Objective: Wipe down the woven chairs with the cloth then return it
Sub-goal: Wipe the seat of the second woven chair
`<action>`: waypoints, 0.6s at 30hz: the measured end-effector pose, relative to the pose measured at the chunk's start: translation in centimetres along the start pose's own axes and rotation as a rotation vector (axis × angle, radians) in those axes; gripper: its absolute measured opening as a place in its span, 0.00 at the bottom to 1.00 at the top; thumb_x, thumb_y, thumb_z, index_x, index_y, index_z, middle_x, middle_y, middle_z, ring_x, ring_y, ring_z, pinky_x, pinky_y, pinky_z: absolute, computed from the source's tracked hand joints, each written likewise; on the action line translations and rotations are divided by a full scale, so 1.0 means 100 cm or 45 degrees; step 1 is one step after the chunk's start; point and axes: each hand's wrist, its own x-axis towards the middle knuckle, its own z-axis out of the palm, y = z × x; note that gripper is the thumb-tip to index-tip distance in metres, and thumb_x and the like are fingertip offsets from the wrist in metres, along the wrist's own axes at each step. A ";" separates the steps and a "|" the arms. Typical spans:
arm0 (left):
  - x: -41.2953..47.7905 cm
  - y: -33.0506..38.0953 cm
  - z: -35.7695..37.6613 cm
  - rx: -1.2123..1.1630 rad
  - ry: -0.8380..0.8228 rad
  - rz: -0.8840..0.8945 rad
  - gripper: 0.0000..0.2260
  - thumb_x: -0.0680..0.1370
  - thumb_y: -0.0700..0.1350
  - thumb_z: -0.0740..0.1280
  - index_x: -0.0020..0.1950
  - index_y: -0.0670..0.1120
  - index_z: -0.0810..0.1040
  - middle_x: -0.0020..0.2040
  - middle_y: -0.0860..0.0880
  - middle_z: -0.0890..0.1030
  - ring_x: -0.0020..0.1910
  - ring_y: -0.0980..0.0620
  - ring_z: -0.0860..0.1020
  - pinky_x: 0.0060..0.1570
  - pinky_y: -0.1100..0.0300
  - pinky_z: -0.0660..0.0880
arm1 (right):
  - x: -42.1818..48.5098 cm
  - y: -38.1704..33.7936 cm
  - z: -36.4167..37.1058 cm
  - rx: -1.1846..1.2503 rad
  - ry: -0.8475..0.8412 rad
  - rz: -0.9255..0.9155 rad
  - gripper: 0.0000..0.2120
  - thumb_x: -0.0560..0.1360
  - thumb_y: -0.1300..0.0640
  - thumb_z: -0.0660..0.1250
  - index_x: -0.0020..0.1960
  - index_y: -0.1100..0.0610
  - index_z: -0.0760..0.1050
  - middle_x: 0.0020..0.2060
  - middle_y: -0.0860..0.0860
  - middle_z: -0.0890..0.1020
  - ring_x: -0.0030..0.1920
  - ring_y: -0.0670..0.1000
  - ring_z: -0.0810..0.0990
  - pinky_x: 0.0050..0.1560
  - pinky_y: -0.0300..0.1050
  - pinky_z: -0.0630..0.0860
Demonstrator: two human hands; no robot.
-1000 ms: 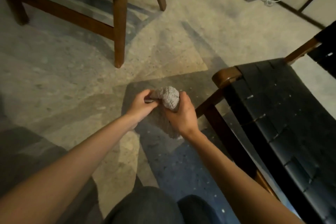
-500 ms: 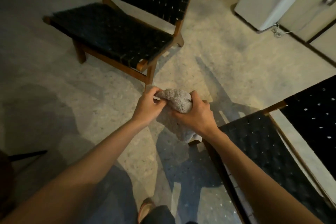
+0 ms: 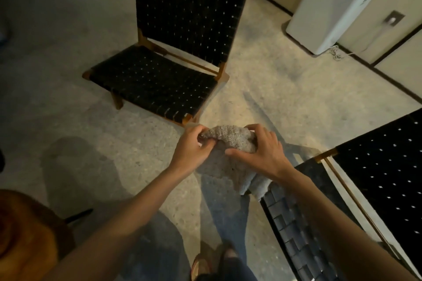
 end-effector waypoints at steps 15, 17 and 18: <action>0.102 0.017 -0.050 0.390 0.006 -0.073 0.08 0.75 0.49 0.69 0.49 0.45 0.78 0.47 0.48 0.76 0.46 0.54 0.74 0.43 0.58 0.74 | 0.141 0.008 -0.052 -0.091 -0.317 -0.155 0.05 0.78 0.49 0.63 0.50 0.50 0.73 0.43 0.46 0.75 0.49 0.49 0.67 0.49 0.46 0.58; 0.112 0.009 -0.062 0.494 0.025 -0.144 0.09 0.75 0.49 0.69 0.52 0.47 0.78 0.55 0.48 0.73 0.54 0.52 0.70 0.49 0.58 0.73 | 0.161 0.001 -0.050 -0.090 -0.373 -0.169 0.04 0.78 0.51 0.63 0.50 0.50 0.72 0.43 0.45 0.74 0.49 0.48 0.67 0.50 0.46 0.58; 0.118 0.004 -0.068 0.548 0.031 -0.166 0.08 0.75 0.49 0.70 0.52 0.48 0.78 0.57 0.49 0.70 0.56 0.53 0.67 0.51 0.61 0.71 | 0.171 -0.003 -0.047 -0.092 -0.394 -0.176 0.03 0.78 0.51 0.63 0.50 0.49 0.71 0.43 0.44 0.73 0.49 0.48 0.66 0.50 0.45 0.58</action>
